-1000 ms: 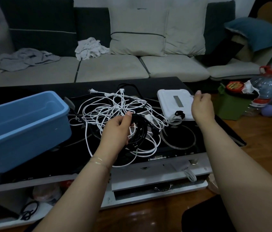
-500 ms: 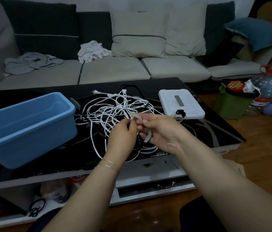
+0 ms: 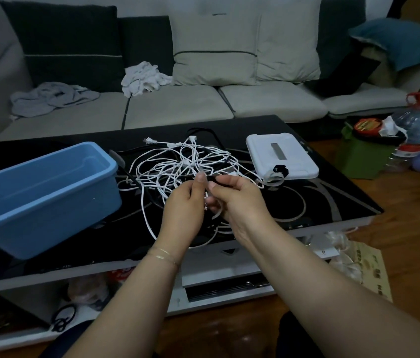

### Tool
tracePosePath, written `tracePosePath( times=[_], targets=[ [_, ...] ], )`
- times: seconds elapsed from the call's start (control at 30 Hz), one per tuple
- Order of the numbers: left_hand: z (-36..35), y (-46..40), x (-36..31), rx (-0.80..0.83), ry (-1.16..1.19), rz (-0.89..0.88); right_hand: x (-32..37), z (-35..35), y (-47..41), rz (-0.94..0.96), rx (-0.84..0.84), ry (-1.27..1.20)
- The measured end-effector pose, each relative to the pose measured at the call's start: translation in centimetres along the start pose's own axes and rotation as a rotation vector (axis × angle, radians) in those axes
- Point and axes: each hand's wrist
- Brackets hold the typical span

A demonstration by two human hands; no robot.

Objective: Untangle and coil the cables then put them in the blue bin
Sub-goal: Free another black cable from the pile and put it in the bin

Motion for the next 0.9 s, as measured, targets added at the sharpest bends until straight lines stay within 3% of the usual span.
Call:
tracePosePath(
  times=[0.23,0.3,0.4,0.47,0.53,0.63,0.9],
  targets=[
    [0.6,0.1,-0.3,0.024,0.093,0.05,-0.3,-0.5,0.5,0.017,0.037,0.095],
    [1.2,0.1,-0.6,0.036,0.111,0.069,-0.3,-0.3,0.6,0.097,0.098,0.366],
    [2.3,0.2,-1.2,0.092,0.119,0.082,-0.2,0.5,0.5,0.394,0.187,1.005],
    [3.0,0.4,-1.5,0.153,0.135,0.105,-0.1,0.9,0.3,0.561,0.231,1.203],
    [3.5,0.8,-1.7,0.244,0.121,0.119,0.3,1.3,-0.2,0.547,0.337,1.199],
    [4.3,1.4,-1.6,0.348,0.063,0.093,1.0,1.7,-0.7,0.275,0.559,0.998],
    [5.2,2.1,-0.5,0.19,-0.202,-0.211,0.7,1.6,-0.8,0.224,0.653,0.8]
  ],
)
Point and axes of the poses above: each hand's wrist, its own y-axis away from the middle knuckle, its own z-axis out of the back of the hand, x = y × z, and after that the axes turned 12 degrees about z, right-handed
